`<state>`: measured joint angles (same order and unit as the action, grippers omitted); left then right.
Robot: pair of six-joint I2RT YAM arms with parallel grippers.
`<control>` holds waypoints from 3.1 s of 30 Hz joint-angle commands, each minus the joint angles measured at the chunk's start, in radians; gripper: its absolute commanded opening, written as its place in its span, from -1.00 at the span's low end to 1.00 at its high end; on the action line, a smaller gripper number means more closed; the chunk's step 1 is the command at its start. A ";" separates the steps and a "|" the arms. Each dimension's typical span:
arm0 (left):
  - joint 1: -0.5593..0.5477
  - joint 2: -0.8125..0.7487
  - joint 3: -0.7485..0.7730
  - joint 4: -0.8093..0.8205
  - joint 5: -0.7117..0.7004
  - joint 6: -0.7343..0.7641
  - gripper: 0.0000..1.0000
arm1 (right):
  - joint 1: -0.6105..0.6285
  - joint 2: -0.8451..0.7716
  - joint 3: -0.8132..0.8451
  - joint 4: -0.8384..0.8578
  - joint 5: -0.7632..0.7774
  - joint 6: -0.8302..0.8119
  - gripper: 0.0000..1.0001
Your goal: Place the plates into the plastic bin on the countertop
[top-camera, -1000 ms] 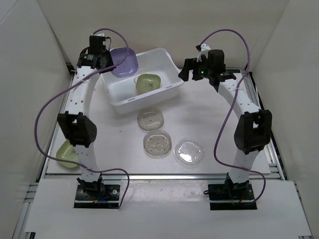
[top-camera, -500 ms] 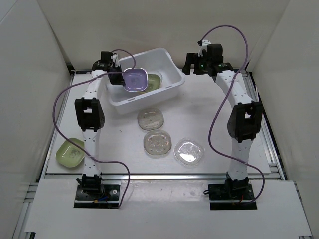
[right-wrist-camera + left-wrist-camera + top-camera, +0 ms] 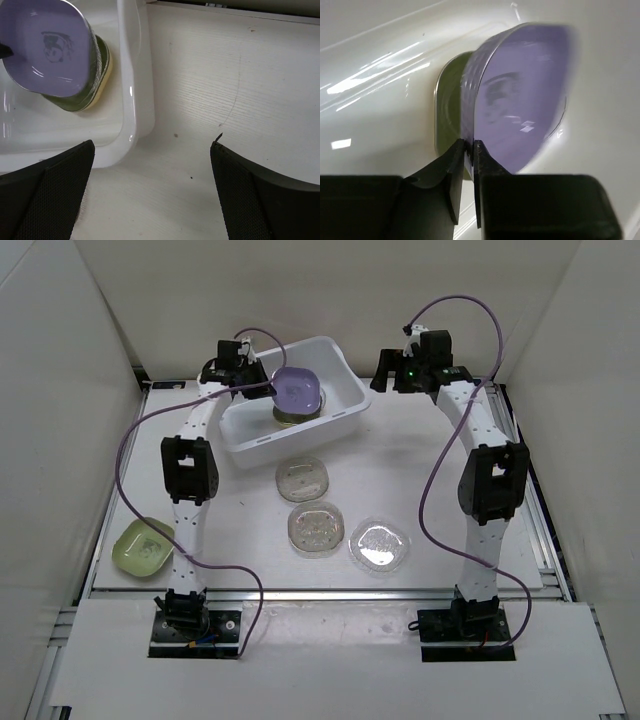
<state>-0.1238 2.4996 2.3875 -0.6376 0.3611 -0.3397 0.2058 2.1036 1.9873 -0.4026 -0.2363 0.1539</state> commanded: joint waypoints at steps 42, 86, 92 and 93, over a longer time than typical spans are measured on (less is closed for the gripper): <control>-0.042 -1.450 -1.234 0.006 -0.484 -0.243 0.98 | 0.383 -0.239 -0.854 0.660 0.100 0.217 0.69; -0.040 -1.717 -1.314 -0.234 -0.579 -0.326 0.98 | 0.506 -0.453 -1.002 0.639 0.207 0.386 -1.00; -0.040 -1.635 -1.317 -0.163 -0.588 -0.328 0.98 | 0.506 -0.631 -1.085 0.466 0.236 0.304 -1.00; -0.039 -1.619 -1.317 -0.157 -0.594 -0.334 0.98 | 0.506 -0.655 -1.091 0.441 0.273 0.282 -1.00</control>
<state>-0.1658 0.8505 1.0744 -0.8547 -0.2089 -0.6712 0.7086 1.5227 0.9173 0.1528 -0.0040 0.5045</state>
